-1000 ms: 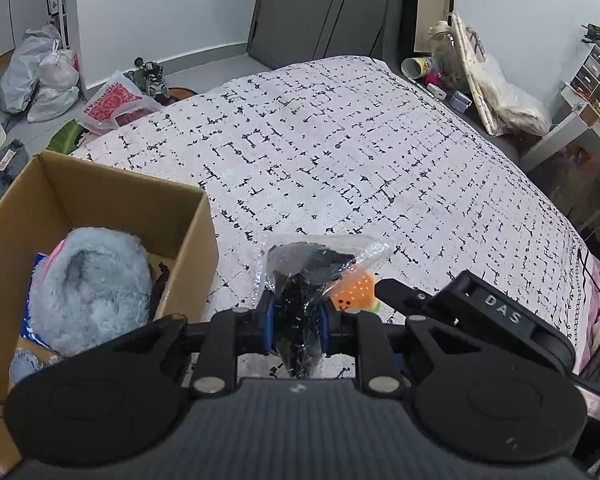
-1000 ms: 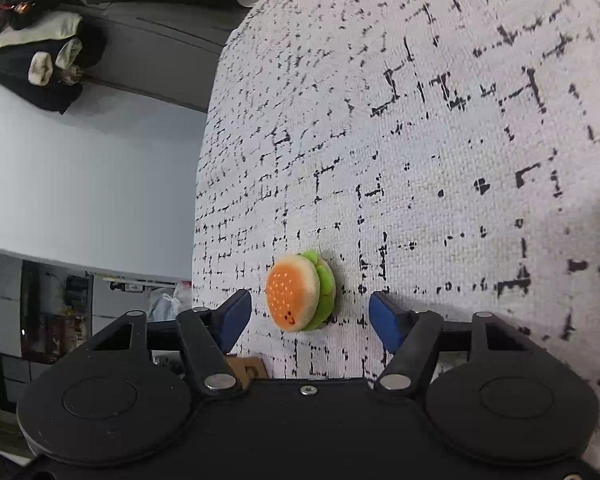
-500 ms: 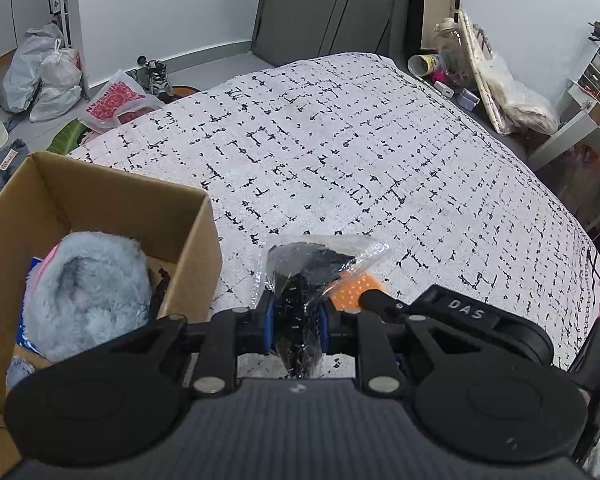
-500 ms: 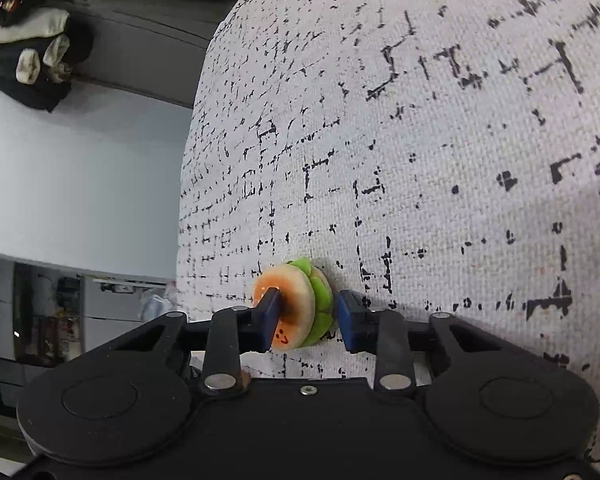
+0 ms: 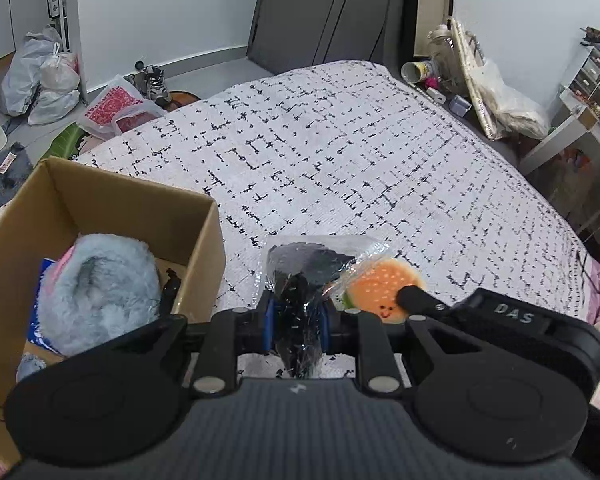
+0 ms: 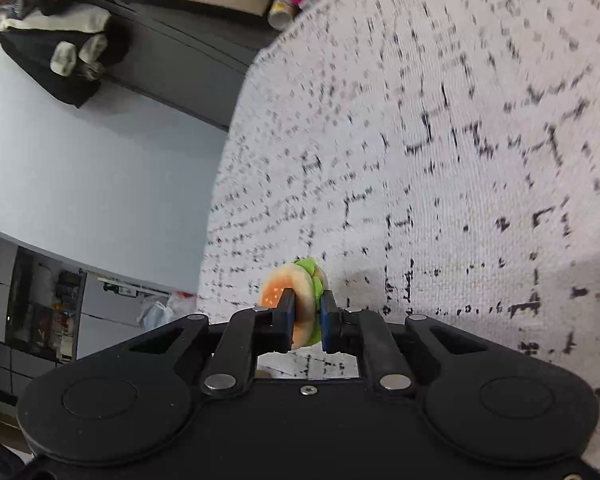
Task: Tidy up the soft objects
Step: 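Lift both items and carry them over the box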
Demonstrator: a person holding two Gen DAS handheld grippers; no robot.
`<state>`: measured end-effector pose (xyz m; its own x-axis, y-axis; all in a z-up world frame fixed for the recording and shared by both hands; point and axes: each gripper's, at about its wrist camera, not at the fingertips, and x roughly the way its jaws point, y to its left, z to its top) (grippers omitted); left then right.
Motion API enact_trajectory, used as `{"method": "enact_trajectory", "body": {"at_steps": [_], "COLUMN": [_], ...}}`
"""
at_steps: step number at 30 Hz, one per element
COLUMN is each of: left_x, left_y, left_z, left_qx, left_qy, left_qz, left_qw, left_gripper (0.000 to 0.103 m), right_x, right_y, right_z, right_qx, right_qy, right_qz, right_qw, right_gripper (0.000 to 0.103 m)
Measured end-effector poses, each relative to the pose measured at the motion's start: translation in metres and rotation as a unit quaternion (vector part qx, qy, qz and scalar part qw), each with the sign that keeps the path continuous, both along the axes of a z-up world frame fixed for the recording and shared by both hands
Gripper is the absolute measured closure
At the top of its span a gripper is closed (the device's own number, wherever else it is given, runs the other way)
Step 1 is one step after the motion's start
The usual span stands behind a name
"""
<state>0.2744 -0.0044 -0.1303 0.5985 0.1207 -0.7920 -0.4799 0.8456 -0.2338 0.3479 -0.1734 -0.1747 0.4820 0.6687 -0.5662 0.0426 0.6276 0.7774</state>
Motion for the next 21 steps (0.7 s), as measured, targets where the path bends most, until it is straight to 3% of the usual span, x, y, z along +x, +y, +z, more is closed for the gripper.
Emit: {"method": "enact_trajectory", "body": {"at_steps": [21], "left_x": [-0.061], "left_y": [0.009], "left_z": [0.051], "left_qx": [-0.026], "left_qy": [-0.046], "left_qz": [-0.015], "left_qw": [0.9985], "left_gripper": [0.082], "right_x": [-0.071], "right_y": [-0.022], "right_z": [0.070], "right_qx": [-0.046], "right_qy": [-0.078], "right_qz": [0.009], "right_qw": [0.996], "right_gripper": [0.091]}}
